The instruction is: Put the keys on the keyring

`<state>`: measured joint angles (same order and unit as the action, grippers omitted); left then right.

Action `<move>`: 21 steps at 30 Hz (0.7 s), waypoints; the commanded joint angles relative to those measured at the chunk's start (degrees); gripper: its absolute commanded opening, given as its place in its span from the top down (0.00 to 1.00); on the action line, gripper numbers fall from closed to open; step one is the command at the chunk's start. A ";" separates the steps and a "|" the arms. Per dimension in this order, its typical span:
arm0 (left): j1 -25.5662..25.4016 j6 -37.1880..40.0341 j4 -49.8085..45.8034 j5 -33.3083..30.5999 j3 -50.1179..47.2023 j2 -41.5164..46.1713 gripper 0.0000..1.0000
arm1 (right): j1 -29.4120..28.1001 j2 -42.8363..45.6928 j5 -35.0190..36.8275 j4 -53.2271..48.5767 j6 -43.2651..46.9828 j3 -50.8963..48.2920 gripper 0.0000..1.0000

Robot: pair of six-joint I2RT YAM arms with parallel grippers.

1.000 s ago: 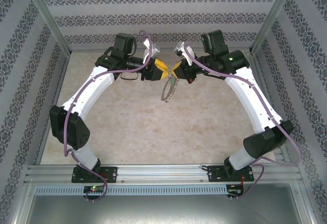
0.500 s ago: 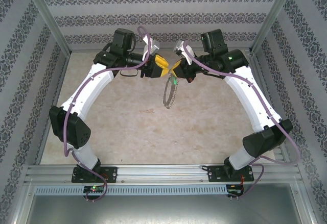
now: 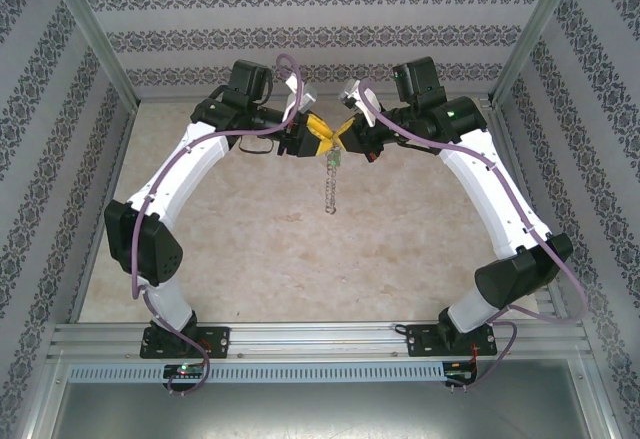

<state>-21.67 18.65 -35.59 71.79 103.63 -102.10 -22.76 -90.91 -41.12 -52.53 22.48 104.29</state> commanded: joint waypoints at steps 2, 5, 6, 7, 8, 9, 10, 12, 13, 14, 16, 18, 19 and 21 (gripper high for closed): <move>-0.92 1.74 -1.30 2.34 2.35 -1.17 0.62 | -0.44 -0.10 -0.95 1.20 0.11 1.93 1.00; -1.20 1.97 -1.78 2.40 2.96 -1.58 0.64 | -0.49 -0.15 -0.94 1.31 0.00 1.92 1.00; -1.21 2.06 -1.92 2.47 3.01 -1.68 0.66 | -0.44 -0.14 -0.98 1.29 -0.07 1.96 1.00; -1.27 2.13 -1.94 2.63 3.04 -1.72 0.68 | -0.43 -0.14 -1.05 1.35 -0.07 1.89 1.00; -1.29 2.25 -2.07 2.70 3.15 -1.74 0.70 | -0.46 -0.14 -0.98 1.41 -0.11 1.97 1.00; -1.33 2.41 -2.23 2.87 3.15 -1.78 0.73 | -0.48 -0.16 -0.98 1.48 -0.10 1.97 1.00; -1.38 2.60 -2.49 3.04 3.14 -1.84 0.75 | -0.44 -0.14 -0.87 1.64 -0.16 1.97 1.00; -1.43 3.15 -3.09 3.34 3.15 -1.83 0.83 | -0.45 -0.14 -0.80 1.83 -0.43 1.97 1.00; -1.44 3.36 -3.31 3.29 3.15 -1.86 0.87 | -0.45 -0.19 -0.81 1.93 -0.36 1.94 1.00; -1.44 3.57 -3.55 3.35 3.15 -1.82 0.89 | -0.45 -0.23 -0.89 1.97 -0.37 1.96 1.00; -1.45 4.12 -3.91 3.43 3.14 -1.78 0.91 | -0.44 -0.36 -0.73 2.01 -0.44 2.08 1.00; -1.49 4.36 -4.01 3.27 3.15 -1.61 0.97 | -0.36 -0.40 -0.84 2.00 -0.49 2.13 1.00; -1.49 4.46 -4.04 3.40 3.14 -1.61 1.00 | -0.35 -0.45 -0.88 2.09 -0.56 2.15 1.00; -1.52 4.71 -4.05 3.44 3.12 -1.51 1.00 | -0.35 -0.43 -0.97 2.40 -0.72 2.20 1.00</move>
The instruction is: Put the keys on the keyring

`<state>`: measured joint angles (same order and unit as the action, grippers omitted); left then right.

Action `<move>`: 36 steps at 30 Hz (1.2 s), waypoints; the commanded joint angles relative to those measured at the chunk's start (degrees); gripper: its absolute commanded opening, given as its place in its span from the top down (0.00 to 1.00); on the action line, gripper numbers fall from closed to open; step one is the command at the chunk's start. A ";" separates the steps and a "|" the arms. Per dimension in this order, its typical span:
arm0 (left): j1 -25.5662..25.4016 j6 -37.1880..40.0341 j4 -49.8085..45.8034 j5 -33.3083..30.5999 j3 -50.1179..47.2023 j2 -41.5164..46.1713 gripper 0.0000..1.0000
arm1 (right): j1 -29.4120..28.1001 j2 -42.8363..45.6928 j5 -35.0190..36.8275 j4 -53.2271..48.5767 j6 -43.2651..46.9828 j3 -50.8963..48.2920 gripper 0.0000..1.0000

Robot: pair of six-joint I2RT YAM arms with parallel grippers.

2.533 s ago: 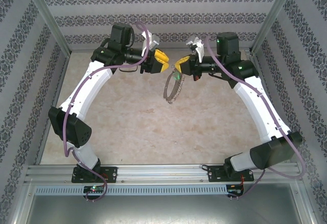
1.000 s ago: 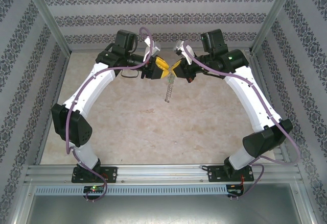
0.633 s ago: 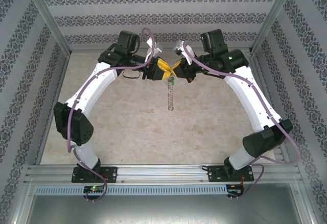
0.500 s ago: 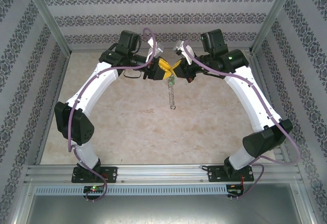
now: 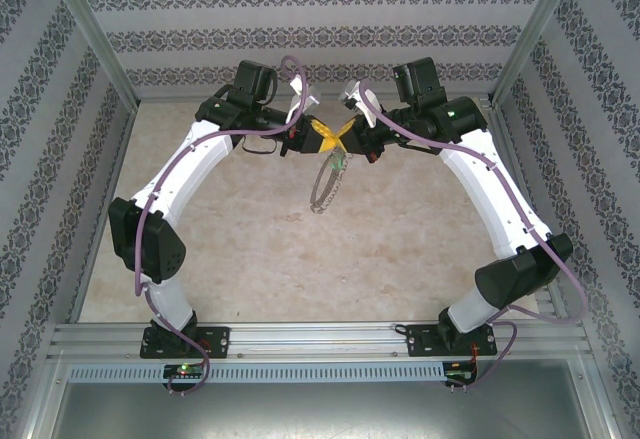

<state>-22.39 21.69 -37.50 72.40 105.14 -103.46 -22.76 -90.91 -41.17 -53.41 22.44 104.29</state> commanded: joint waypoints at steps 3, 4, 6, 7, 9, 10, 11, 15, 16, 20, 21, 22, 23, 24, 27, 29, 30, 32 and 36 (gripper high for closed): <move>-0.78 1.93 -2.02 3.02 1.56 0.10 1.00 | -0.35 -0.42 -0.69 3.94 -1.35 2.31 1.00; -0.85 1.92 -1.90 3.07 1.62 0.14 1.00 | -0.27 -0.28 -0.22 4.67 -2.10 2.25 1.00; -0.73 1.73 -1.47 2.98 1.60 0.23 1.00 | 0.48 0.37 -0.59 6.40 -3.68 1.59 0.80; -0.76 1.61 -1.27 2.98 1.61 0.15 1.00 | 1.19 1.08 -0.96 7.87 -5.10 0.69 0.70; -0.72 1.26 -1.00 3.00 1.94 0.02 1.00 | 2.83 3.22 -2.46 10.97 -7.71 -1.75 0.61; -0.73 1.27 -0.96 3.07 2.06 -0.07 1.00 | 3.72 4.69 -3.39 12.92 -9.05 -3.33 0.59; -0.77 1.20 -1.00 3.19 2.17 -0.09 1.00 | 4.56 6.30 -3.95 14.91 -10.50 -5.21 0.58; -0.76 1.01 -0.64 3.51 2.52 -0.25 1.00 | 6.84 12.12 -4.90 22.26 -15.30 -12.81 0.54; -0.76 0.91 -0.54 3.46 2.60 -0.34 1.00 | 7.08 13.35 -4.87 23.68 -16.32 -14.77 0.54; -0.77 0.42 -0.17 3.71 2.96 -0.31 1.00 | 7.47 17.04 -6.03 27.60 -18.29 -22.69 0.54; -0.72 0.36 -0.14 3.83 3.18 -0.34 1.00 | 7.40 17.62 -6.65 28.79 -18.74 -24.88 0.54; -0.72 0.25 -0.12 3.88 3.22 -0.34 1.00 | 7.44 17.93 -7.24 29.95 -19.10 -26.59 0.54; -0.73 0.17 -0.24 3.82 3.40 -0.21 1.00 | 7.47 18.34 -8.60 31.61 -19.42 -28.74 0.54; -0.72 0.30 -0.53 3.63 3.63 -0.12 1.00 | 7.44 18.80 -10.20 33.73 -20.19 -31.20 0.54; -0.77 0.44 -0.90 3.59 3.74 0.28 1.00 | 7.34 20.11 -13.02 40.09 -22.90 -37.03 0.53; -0.74 0.41 -1.07 3.57 3.73 0.52 1.00 | 7.22 20.59 -13.63 43.18 -24.31 -39.60 0.50; -0.74 0.54 -1.17 3.55 3.68 0.62 1.00 | 7.29 20.68 -14.12 44.93 -25.22 -40.86 0.49; -0.79 0.55 -1.21 3.62 3.58 0.80 1.00 | 7.29 20.41 -14.77 47.54 -26.70 -42.31 0.47; -0.73 0.58 -1.15 3.74 3.72 0.90 1.00 | 6.92 18.98 -15.56 49.01 -27.10 -42.69 0.47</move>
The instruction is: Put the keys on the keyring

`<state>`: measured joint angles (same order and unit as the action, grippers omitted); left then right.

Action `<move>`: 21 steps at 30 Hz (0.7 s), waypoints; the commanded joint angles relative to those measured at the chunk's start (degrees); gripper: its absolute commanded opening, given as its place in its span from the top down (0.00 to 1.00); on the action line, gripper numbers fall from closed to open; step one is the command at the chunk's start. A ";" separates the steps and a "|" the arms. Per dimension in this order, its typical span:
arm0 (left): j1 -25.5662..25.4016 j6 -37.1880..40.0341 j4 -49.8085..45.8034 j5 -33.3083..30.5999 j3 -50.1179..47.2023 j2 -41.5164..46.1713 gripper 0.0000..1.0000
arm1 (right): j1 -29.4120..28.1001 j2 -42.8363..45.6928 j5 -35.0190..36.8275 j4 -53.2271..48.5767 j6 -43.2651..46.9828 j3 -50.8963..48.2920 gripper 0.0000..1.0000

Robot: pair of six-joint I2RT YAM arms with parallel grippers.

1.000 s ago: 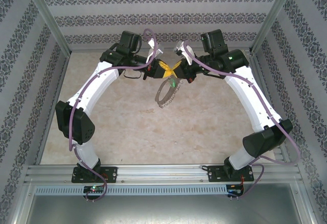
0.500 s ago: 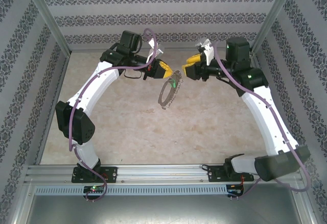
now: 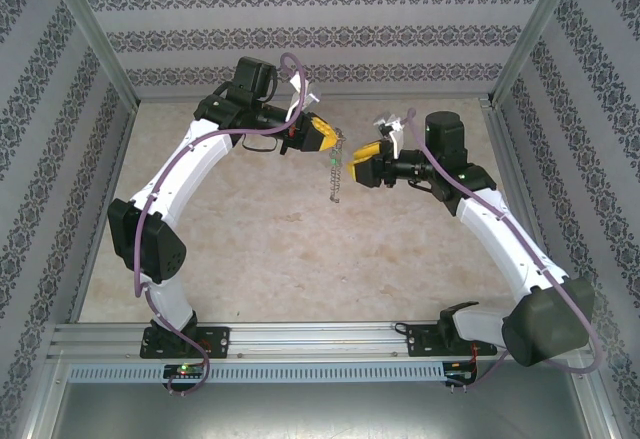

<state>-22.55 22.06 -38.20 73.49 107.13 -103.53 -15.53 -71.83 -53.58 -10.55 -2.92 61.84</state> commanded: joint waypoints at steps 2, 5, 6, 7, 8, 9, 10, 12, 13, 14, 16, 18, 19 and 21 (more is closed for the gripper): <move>-0.60 0.23 -0.56 2.71 1.84 0.96 1.00 | -0.63 -0.76 -3.67 6.69 -1.81 -0.07 0.47; -0.61 0.24 -0.63 2.97 1.86 0.96 1.00 | -1.03 -1.53 -3.87 6.81 -1.40 0.53 0.46; -0.57 0.24 -0.64 3.13 1.93 0.96 1.00 | -1.30 -1.75 -4.15 6.77 -1.30 0.82 0.45; -0.61 0.34 -0.74 3.18 2.01 0.96 1.00 | -1.43 -2.03 -4.17 6.38 -0.94 1.07 0.45; -0.57 0.28 -0.86 3.28 2.01 0.96 1.00 | -1.61 -2.29 -4.09 6.16 -0.78 1.25 0.45; -0.62 0.48 -0.99 3.38 2.03 1.02 1.00 | -1.70 -2.47 -4.07 6.37 -0.78 1.26 0.46; -0.57 0.52 -1.07 3.45 2.09 1.04 1.00 | -1.84 -2.60 -4.12 6.49 -0.78 1.27 0.45; -0.61 0.58 -1.09 3.71 2.08 1.18 1.00 | -2.14 -2.85 -4.40 6.69 -0.75 1.38 0.46; -0.61 0.60 -1.09 3.81 2.13 1.13 1.00 | -2.35 -2.95 -4.51 6.71 -0.70 1.38 0.46; -0.62 0.57 -1.17 4.01 2.14 1.20 1.00 | -2.55 -3.05 -4.58 6.69 -0.45 1.44 0.46; -0.62 0.67 -1.26 4.34 2.27 1.05 1.00 | -3.00 -3.21 -4.43 6.67 -0.30 1.68 0.45; -0.64 0.69 -1.30 4.77 2.41 1.00 1.00 | -3.57 -3.49 -4.33 6.70 -0.03 2.16 0.45; -0.61 0.66 -1.38 4.81 2.48 0.91 1.00 | -3.76 -3.73 -3.99 6.47 0.09 2.41 0.45; -0.61 0.78 -1.62 5.16 2.74 0.78 1.00 | -4.03 -4.07 -3.63 6.55 0.18 3.05 0.45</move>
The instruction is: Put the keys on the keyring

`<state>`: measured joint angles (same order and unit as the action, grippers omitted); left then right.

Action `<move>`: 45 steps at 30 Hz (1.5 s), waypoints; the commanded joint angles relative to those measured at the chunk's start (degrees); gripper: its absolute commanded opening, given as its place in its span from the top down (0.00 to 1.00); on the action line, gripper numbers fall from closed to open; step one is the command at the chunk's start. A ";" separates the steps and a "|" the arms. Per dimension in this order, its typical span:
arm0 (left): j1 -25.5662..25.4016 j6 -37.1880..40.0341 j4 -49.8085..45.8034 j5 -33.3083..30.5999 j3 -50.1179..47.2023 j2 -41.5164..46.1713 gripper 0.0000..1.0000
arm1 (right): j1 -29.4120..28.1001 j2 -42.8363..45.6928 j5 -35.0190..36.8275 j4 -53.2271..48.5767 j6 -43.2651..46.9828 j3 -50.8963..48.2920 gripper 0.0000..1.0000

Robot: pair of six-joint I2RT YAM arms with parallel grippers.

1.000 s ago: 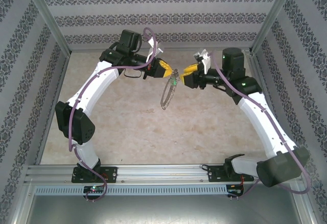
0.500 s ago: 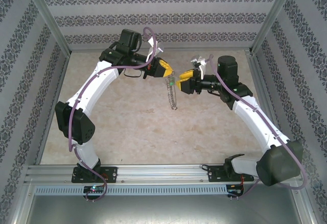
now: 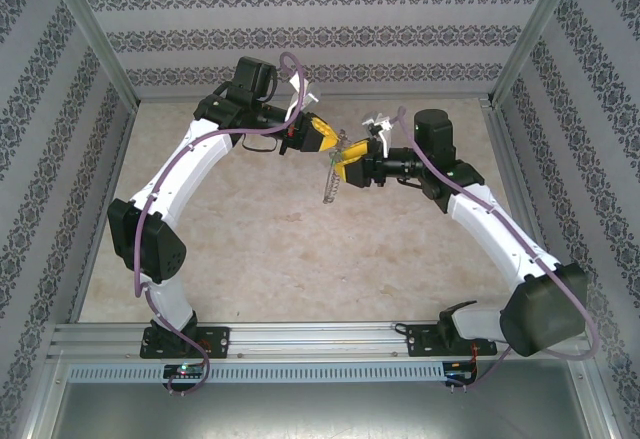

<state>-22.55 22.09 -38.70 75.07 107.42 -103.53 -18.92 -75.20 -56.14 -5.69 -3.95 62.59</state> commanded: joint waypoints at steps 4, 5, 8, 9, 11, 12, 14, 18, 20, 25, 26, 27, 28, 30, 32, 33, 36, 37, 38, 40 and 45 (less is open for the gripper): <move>-0.62 0.74 -1.19 3.60 2.62 0.79 1.00 | -1.14 -1.59 -0.95 1.78 1.05 3.36 0.45; -0.61 0.74 -1.20 3.59 2.60 0.87 1.00 | -1.34 -1.86 -0.72 1.90 1.06 3.57 0.46; -0.57 0.77 -1.11 3.63 2.52 0.96 1.00 | -1.91 -2.40 0.46 2.46 0.66 3.71 0.47; -0.58 0.76 -1.05 3.60 2.52 0.98 1.00 | -2.12 -2.49 0.91 2.83 0.41 3.69 0.48; -0.61 0.80 -1.12 3.60 2.46 0.96 1.00 | -2.36 -2.72 1.45 3.37 0.00 3.69 0.51; -0.57 0.85 -1.16 3.60 2.46 0.96 1.00 | -2.51 -2.84 1.56 3.58 -0.10 3.82 0.54; -0.65 0.94 -1.20 3.67 2.46 1.03 1.00 | -2.64 -3.01 1.86 3.41 -0.27 3.86 0.58; -0.60 1.03 -1.16 3.64 2.39 1.07 1.00 | -2.71 -2.99 2.26 3.12 -0.14 4.01 0.68; -0.57 1.03 -1.20 3.55 2.38 1.06 1.00 | -2.63 -2.94 2.35 2.45 0.17 4.03 0.75; -0.57 0.94 -1.03 2.64 2.42 1.09 1.00 | -2.16 -2.28 2.96 -0.02 1.05 4.13 0.92; -0.60 0.94 -1.02 2.41 2.41 1.07 1.00 | -1.98 -1.95 3.32 -0.73 1.27 4.17 0.95; -0.57 0.85 -1.03 2.20 2.38 1.06 1.00 | -1.83 -1.68 3.71 -1.67 1.38 4.21 0.97; -0.57 0.85 -0.98 1.96 2.43 0.96 1.00 | -1.69 -1.28 4.11 -2.85 1.87 4.28 0.99; -0.48 0.57 -0.77 1.89 2.32 0.88 1.00 | -1.65 -0.47 5.47 -6.04 3.35 4.82 1.00; -0.49 0.28 -0.46 1.74 2.24 0.87 1.00 | -1.67 0.41 7.12 -8.56 4.40 5.08 1.00; -0.52 0.08 -0.28 1.46 2.20 0.87 1.00 | -1.61 0.95 8.06 -9.58 4.57 4.94 1.00; -0.45 -0.59 0.75 0.95 2.01 0.90 1.00 | -1.46 2.50 9.99 -12.89 5.93 5.00 1.00; -0.41 -0.87 1.11 0.78 1.83 0.87 1.00 | -1.34 2.96 10.36 -13.83 6.29 5.09 1.00; -0.46 -1.19 1.57 0.60 1.71 0.87 1.00 | -1.22 3.44 10.52 -14.73 6.83 5.12 1.00; -0.43 -1.75 2.36 0.55 1.44 0.87 1.00 | -0.95 4.51 10.65 -15.54 7.10 5.01 1.00; -0.39 -2.32 2.98 0.79 1.41 0.72 1.00 | -0.16 6.01 7.69 -14.39 6.18 5.34 1.00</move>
<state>-23.27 20.58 -38.87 74.41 108.14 -103.53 -19.92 -70.22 -47.22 -18.00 1.72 66.63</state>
